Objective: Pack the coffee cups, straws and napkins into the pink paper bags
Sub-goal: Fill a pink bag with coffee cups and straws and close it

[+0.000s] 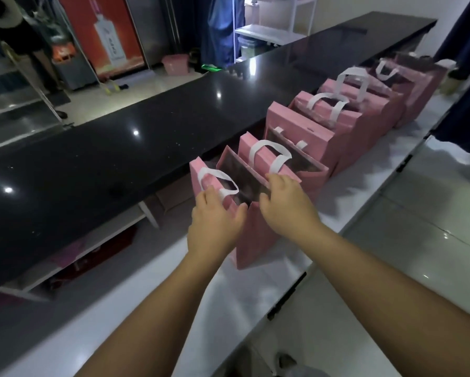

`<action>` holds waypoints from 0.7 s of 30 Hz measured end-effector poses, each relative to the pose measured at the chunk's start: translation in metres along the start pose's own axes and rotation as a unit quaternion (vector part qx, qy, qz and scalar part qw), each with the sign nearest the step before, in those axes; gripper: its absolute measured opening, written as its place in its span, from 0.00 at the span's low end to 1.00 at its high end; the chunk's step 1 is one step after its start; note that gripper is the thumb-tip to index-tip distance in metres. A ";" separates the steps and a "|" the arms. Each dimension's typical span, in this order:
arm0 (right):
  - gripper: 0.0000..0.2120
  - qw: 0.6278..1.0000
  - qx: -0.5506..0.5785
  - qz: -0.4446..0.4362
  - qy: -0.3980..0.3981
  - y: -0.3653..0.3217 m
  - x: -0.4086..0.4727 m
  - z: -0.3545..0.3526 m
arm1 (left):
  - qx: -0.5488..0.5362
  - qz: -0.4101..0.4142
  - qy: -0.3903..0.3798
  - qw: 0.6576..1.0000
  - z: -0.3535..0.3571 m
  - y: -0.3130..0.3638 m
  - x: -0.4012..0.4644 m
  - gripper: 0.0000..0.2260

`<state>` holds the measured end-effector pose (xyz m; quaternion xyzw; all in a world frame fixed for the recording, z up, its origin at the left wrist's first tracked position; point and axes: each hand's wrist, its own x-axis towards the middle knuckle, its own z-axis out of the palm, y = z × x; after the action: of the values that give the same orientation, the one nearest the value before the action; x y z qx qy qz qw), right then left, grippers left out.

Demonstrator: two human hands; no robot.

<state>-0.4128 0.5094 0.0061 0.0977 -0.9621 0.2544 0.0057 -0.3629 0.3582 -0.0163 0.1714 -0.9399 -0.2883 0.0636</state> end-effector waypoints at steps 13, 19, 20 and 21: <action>0.11 0.986 -0.054 -0.114 -0.106 0.003 0.109 0.016 | -0.061 -0.179 0.055 0.980 0.021 0.019 0.045 0.30; 0.20 0.953 -0.145 -0.099 -0.246 -0.011 0.129 0.021 | -0.076 -0.250 0.087 0.961 0.011 0.014 0.035 0.09; 0.23 0.946 -0.155 -0.090 -0.270 -0.014 0.129 0.021 | -0.084 -0.260 0.091 0.958 0.007 0.012 0.029 0.09; 0.23 0.943 -0.160 -0.091 -0.276 -0.018 0.127 0.021 | -0.092 -0.269 0.094 0.954 0.003 0.010 0.022 0.09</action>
<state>-0.5333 0.4601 0.0042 0.2492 -0.9409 0.0580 -0.2216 -0.3866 0.3598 -0.0130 0.4375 -0.8184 -0.3622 0.0874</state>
